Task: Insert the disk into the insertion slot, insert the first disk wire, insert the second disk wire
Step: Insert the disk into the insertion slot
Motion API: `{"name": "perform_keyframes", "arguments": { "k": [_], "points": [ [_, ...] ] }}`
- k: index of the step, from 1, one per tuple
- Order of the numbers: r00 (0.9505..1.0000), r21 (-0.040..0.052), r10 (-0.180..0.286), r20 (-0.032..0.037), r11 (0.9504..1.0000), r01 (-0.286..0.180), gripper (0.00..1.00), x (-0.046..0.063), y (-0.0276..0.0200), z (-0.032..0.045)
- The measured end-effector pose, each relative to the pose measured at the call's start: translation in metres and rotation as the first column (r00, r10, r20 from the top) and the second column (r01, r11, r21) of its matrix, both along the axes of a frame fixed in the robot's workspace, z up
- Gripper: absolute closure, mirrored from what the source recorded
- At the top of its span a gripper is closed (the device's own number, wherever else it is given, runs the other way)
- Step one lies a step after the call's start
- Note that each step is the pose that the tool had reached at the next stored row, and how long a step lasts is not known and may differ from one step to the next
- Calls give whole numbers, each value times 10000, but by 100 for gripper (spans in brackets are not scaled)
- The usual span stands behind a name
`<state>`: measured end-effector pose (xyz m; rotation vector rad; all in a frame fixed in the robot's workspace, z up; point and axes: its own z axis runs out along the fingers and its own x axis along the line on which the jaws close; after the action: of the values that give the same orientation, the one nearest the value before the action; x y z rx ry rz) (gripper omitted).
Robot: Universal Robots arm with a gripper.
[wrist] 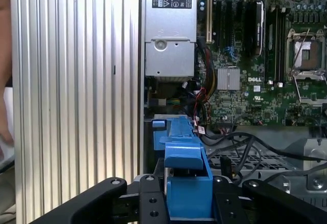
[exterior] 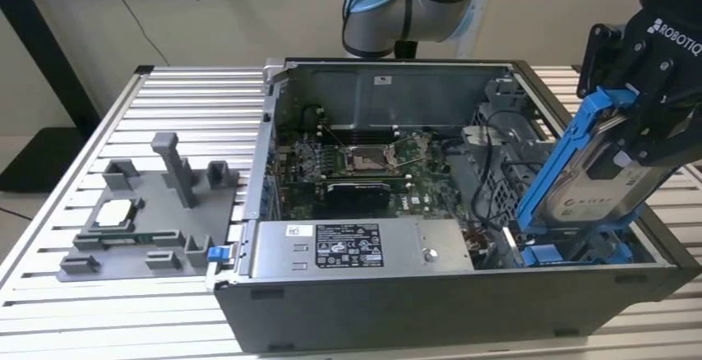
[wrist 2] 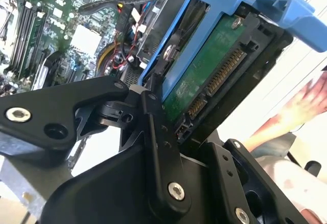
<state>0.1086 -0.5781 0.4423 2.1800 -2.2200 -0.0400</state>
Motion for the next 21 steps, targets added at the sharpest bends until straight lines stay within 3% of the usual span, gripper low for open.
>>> {"name": "perform_keyframes", "arguments": {
  "k": [21],
  "points": [
    [10000,1,-1,0,10000,1,100,0,0,-46]
  ]
}}
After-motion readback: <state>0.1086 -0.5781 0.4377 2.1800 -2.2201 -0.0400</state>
